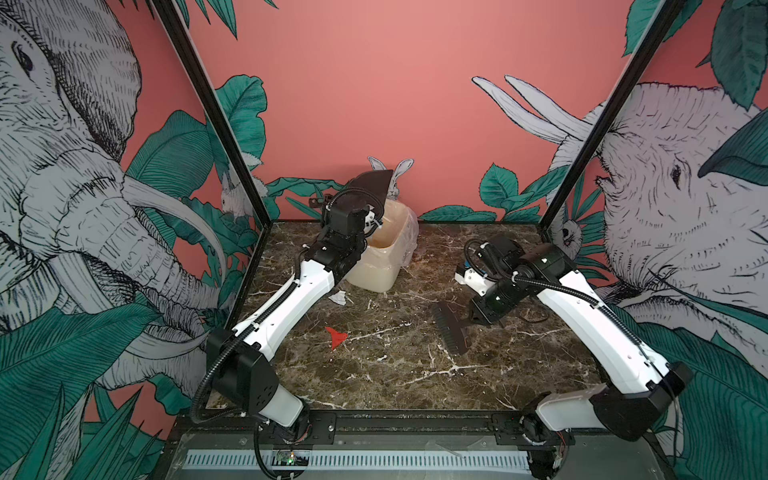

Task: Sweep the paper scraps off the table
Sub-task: 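Tip the dustpan over the cream bin with the left gripper to dump scraps, then lower the dustpan with the left gripper while the right brush moves farther out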

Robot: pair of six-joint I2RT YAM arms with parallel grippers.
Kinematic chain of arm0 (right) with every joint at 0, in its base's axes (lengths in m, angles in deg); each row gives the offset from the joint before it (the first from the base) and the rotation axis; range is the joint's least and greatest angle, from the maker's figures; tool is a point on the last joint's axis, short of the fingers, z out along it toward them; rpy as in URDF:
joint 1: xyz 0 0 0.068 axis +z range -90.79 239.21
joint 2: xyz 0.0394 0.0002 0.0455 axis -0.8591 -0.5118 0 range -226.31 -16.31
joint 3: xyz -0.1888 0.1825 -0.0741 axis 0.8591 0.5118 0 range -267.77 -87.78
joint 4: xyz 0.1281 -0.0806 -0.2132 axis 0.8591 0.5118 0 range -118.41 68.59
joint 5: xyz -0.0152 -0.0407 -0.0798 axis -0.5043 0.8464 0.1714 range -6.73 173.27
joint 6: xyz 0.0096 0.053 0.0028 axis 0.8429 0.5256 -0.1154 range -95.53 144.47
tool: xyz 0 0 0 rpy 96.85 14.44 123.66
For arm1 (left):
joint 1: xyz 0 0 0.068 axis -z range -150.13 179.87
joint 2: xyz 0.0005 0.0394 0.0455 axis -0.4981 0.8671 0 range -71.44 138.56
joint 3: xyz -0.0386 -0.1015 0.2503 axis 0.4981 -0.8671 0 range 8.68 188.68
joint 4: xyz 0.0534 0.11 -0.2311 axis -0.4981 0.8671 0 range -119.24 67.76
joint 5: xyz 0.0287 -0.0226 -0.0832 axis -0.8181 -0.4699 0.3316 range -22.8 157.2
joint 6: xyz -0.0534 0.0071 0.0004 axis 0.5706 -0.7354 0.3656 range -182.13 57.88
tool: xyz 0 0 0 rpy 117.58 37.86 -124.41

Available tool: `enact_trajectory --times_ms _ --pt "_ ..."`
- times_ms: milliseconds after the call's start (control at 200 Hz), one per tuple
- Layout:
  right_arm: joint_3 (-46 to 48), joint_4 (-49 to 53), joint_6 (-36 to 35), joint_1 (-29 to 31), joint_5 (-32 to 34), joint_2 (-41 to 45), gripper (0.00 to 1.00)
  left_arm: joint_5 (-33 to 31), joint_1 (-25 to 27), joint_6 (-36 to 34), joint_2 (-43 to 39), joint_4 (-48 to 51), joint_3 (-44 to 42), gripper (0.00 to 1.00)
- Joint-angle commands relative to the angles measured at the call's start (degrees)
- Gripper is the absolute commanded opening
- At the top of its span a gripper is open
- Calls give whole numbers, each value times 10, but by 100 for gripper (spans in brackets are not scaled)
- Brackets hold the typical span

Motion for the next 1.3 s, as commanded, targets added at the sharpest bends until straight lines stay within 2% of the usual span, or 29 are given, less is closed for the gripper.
enact_trajectory --times_ms 0,195,380,550,595,620,735,925,1100,1296 --pt "6 3 0 -2 -2 17 0 -3 2 42 -38 18 22 0" --pt "11 -10 6 -2 -14 18 0 -14 19 191 -55 118 76 0" --pt "30 -43 27 0 -55 20 0 -19 55 444 -71 328 131 0" --pt "55 -83 50 8 -91 26 0 18 85 656 -98 485 145 0" --pt "62 -90 54 8 -92 30 0 35 86 699 -106 513 145 0" --pt "66 -93 54 8 -89 33 0 46 107 717 -109 526 145 0" --pt "65 -85 42 0 -66 30 0 80 137 790 -115 573 141 0" --pt "20 -34 1 -25 9 12 0 119 190 884 -120 621 118 0" --pt "-26 21 -40 -48 150 -19 0 148 223 945 -138 634 80 0" --pt "-62 25 -46 -55 286 -64 0 175 263 998 -138 640 38 0"
